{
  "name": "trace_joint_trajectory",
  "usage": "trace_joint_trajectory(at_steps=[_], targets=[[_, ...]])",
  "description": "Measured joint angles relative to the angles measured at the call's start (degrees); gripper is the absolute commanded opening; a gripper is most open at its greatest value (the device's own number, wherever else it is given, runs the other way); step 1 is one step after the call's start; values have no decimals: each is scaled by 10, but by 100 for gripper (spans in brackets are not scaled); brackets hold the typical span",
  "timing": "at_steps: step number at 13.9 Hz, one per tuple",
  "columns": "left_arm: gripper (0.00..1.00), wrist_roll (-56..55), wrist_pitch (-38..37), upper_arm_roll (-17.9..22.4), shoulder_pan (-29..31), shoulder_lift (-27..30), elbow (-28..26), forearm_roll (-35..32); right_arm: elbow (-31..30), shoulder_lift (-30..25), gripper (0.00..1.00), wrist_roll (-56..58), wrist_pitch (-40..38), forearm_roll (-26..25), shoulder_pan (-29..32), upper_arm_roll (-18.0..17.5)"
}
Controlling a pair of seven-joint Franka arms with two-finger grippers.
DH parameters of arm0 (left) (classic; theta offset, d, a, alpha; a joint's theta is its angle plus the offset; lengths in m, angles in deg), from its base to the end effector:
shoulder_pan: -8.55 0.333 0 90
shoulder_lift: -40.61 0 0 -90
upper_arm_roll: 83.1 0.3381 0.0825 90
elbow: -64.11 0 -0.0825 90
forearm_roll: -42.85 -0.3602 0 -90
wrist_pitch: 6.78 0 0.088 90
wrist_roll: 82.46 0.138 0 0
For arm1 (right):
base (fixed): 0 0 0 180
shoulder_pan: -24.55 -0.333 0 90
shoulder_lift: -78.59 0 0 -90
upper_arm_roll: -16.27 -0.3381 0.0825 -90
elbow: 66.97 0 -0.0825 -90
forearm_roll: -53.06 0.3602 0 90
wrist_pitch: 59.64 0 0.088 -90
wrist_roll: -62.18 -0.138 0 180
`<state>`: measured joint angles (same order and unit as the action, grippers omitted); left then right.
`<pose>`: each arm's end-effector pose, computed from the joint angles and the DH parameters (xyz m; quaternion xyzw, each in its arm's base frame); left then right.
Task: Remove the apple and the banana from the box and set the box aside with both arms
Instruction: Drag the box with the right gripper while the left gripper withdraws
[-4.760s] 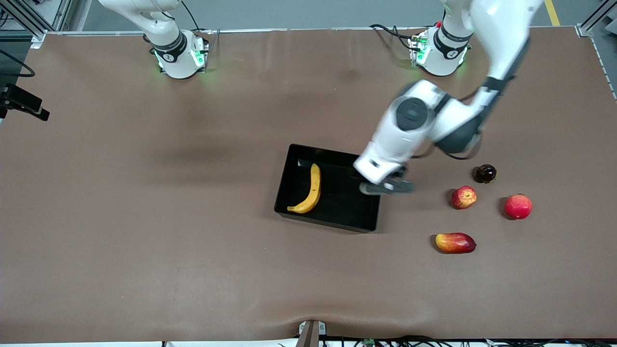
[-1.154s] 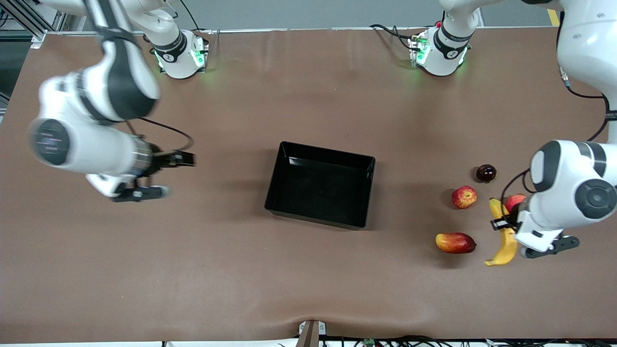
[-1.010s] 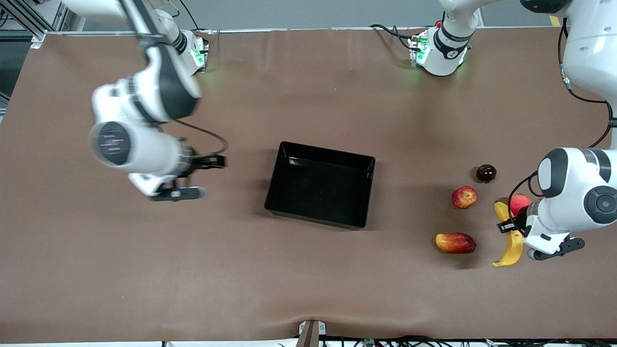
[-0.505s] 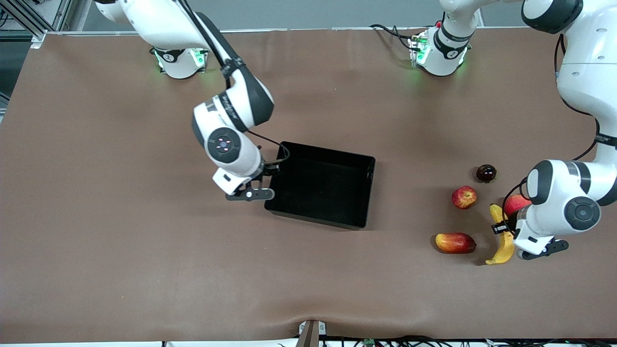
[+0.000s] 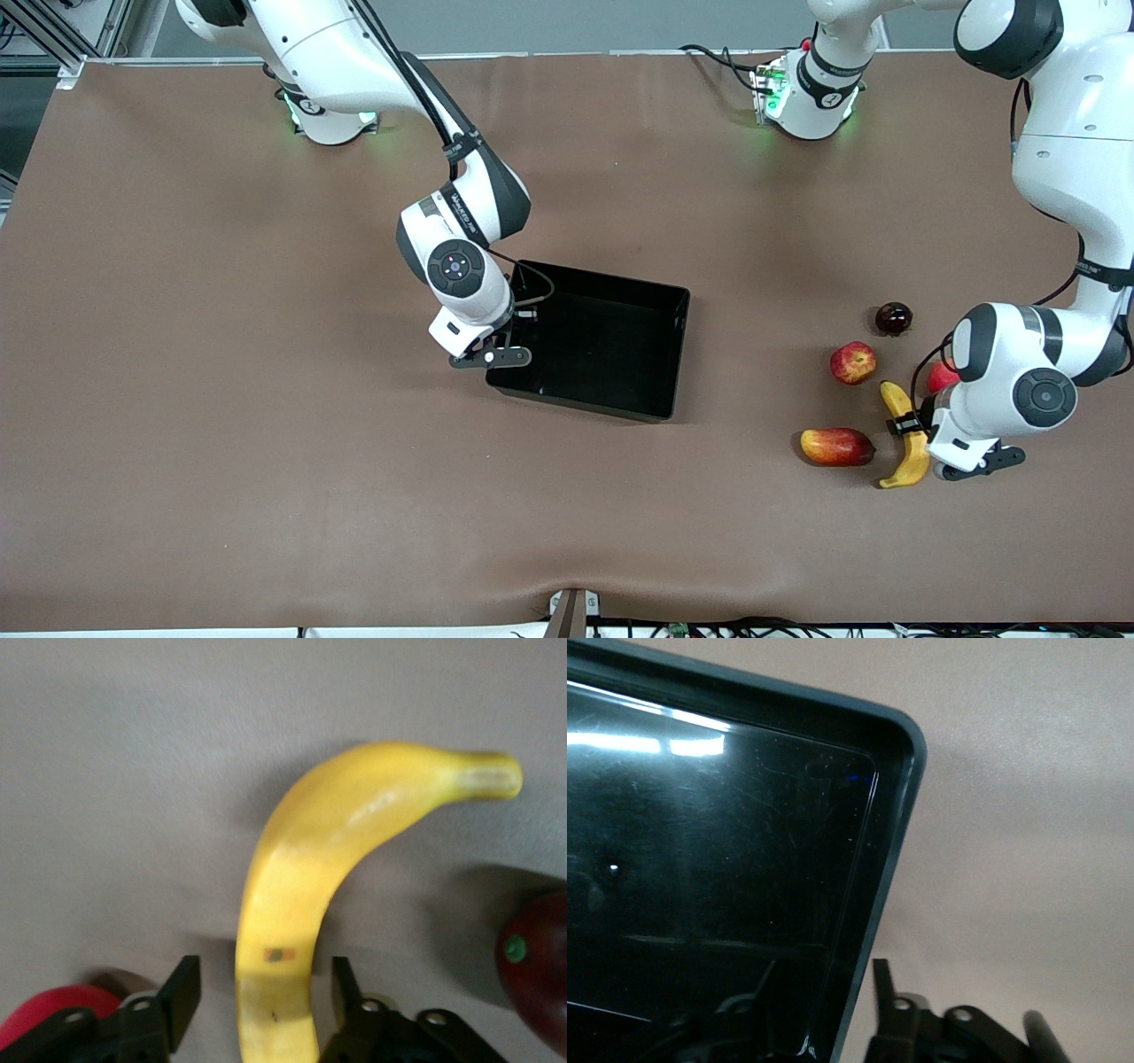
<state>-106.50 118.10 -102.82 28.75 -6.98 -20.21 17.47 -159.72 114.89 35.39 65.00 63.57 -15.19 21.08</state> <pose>0.7034 0.0742 0.1965 -0.9901 -0.1278 0.0200 0.0541 0.5437 0.4023 0.2509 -0.9979 -0.0232 0.0561 0.0228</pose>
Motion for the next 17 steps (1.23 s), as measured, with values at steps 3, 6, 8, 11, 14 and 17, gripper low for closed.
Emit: trace_joint_trajectory(at_steps=[3,6,8,11,14,17], targets=[[100,3,1,-4,1,14,21,-3,2,-1,0,-8,4,-1,0,4],[100,18,0,-9,2,64,28,-3,7,-15,0,-4,-28,-1,3,10],[100,31,-7,-13,2,106,28,-2,16,-42,0,-2,-78,-3,21,16],[100,34,-53,-20,2,153,28,29,23,-98,0,23,-179,-5,77,19],[100,50,-111,-20,5,200,29,58,23,-156,0,49,-278,-6,141,21],[100,115,-163,-20,12,265,29,110,23,-196,0,122,-344,-8,221,22]])
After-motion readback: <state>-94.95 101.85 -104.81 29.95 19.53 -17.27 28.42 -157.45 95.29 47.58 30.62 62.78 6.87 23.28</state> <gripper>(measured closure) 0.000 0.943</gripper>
